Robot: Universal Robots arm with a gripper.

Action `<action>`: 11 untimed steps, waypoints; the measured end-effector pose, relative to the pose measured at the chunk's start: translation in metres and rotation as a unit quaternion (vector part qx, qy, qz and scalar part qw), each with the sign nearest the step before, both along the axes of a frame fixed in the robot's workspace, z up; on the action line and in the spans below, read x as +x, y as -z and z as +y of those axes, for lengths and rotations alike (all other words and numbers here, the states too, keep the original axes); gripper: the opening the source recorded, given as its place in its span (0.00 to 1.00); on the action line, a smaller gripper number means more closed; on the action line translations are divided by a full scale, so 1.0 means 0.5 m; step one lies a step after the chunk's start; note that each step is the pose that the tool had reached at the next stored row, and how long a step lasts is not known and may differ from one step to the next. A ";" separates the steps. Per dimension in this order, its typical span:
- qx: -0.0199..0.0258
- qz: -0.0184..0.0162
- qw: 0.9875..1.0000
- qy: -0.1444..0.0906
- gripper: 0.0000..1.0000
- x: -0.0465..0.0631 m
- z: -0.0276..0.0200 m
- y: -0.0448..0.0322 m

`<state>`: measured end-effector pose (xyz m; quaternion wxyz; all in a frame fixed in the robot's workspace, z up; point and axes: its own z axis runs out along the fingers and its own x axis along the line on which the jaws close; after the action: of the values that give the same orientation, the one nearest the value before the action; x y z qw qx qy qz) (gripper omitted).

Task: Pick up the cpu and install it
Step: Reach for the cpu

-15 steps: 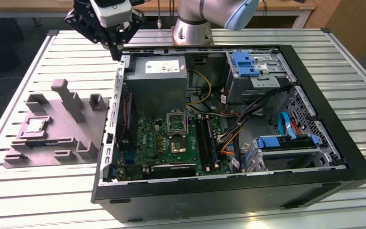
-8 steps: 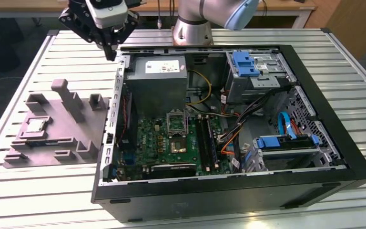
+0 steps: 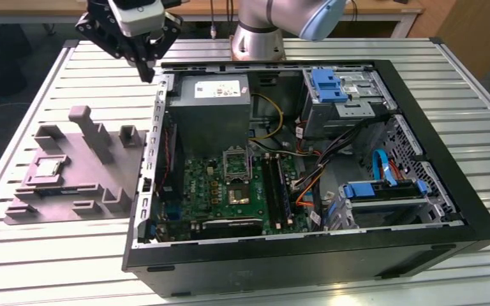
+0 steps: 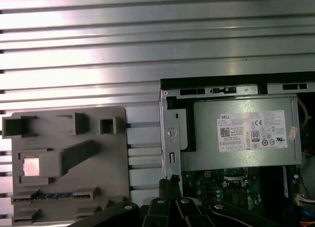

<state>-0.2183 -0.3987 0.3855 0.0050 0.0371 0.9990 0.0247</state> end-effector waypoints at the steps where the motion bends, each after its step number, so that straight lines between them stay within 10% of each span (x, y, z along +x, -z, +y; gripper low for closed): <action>1: -0.001 -0.003 1.000 0.000 0.11 -0.002 0.0000 0.000; 11: -0.001 -0.002 1.000 0.000 0.11 -0.021 0.0001 0.000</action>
<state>-0.2286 -0.3987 0.3854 0.0075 0.0370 0.9990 0.0238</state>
